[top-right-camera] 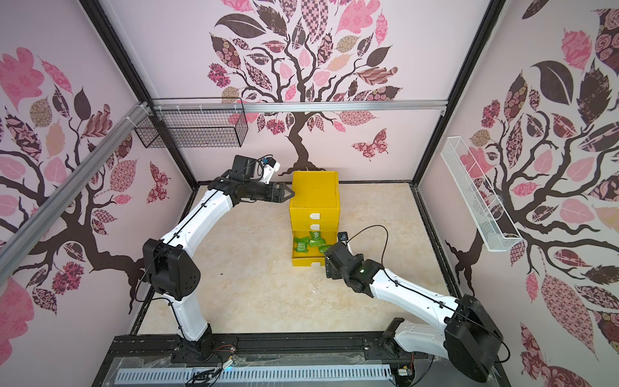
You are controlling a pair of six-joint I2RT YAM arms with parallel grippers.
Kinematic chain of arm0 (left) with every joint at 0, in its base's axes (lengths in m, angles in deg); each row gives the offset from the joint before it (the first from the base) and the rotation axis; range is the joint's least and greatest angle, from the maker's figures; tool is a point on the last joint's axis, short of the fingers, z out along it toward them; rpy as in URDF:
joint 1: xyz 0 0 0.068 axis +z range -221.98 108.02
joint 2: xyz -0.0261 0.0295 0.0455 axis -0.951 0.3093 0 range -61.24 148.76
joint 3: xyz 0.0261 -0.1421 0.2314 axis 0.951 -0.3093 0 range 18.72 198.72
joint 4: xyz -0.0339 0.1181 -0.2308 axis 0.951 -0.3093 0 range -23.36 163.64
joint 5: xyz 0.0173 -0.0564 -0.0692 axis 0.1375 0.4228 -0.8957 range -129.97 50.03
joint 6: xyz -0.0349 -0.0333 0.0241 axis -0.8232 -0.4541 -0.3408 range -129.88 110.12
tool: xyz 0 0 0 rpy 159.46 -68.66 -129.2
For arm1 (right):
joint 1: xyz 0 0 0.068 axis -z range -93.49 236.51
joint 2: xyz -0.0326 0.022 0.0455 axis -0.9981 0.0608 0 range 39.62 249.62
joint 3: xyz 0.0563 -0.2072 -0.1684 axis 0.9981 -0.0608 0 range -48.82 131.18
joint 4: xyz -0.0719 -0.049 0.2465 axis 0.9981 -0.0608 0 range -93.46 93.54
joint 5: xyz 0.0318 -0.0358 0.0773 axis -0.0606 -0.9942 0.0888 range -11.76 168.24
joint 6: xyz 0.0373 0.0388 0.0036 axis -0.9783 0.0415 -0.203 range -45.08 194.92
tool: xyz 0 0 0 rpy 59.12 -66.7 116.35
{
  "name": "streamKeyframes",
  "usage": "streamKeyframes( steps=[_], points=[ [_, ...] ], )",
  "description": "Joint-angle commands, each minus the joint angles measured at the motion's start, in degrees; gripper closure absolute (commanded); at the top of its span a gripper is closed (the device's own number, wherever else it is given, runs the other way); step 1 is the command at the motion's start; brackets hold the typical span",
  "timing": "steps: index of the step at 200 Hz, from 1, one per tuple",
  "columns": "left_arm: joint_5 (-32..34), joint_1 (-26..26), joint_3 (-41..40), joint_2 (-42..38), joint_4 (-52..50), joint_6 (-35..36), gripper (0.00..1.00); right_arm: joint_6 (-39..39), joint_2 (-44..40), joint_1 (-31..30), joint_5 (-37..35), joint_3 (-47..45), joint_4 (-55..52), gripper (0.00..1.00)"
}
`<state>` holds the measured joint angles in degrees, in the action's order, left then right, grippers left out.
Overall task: Place the cookies into the drawer by color
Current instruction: Place the cookie in the drawer, then close the drawer in the storage box.
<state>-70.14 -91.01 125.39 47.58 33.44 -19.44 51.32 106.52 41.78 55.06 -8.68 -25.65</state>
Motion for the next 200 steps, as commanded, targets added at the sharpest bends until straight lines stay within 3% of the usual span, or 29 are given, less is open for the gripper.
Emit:
streamKeyframes(
  steps=[1,47,200],
  points=[
    [-0.9,-0.46,3.17,3.02,-2.24,-1.09,0.16,-2.27,-1.3,0.43,1.27,-0.84,-1.06,0.09],
    [-1.69,-1.01,6.09,7.7,-2.5,-2.78,0.29,-2.86,0.88,1.47,2.98,-2.96,3.05,0.13],
    [-1.03,-2.24,-2.61,7.95,-0.29,-2.74,0.38,0.29,13.09,12.73,12.26,-3.18,27.3,0.27]
  ],
)
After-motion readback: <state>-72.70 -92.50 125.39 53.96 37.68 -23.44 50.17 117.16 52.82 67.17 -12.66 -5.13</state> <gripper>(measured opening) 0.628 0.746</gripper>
